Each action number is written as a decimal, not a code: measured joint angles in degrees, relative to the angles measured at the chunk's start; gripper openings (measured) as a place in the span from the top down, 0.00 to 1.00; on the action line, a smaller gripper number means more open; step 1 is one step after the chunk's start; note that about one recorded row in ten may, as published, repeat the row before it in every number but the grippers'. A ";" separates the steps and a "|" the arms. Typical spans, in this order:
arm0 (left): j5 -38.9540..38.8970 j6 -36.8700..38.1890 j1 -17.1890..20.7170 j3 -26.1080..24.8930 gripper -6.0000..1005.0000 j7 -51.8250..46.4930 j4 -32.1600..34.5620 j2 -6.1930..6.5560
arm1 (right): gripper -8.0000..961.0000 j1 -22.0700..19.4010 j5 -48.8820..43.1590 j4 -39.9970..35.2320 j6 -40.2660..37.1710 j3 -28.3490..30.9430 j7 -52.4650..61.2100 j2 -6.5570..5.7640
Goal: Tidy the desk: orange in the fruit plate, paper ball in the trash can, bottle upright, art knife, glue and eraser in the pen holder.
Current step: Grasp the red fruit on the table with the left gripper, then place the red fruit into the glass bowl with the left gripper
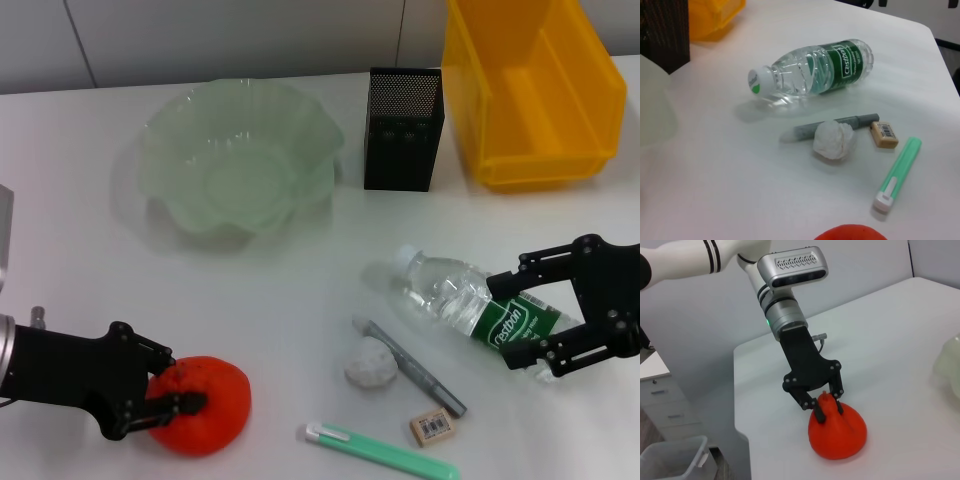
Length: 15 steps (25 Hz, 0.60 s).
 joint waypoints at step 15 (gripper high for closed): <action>-12.29 4.88 -2.24 -4.69 0.82 -10.23 9.73 0.24 | 0.19 -0.01 0.39 0.32 0.05 0.25 -0.21 0.29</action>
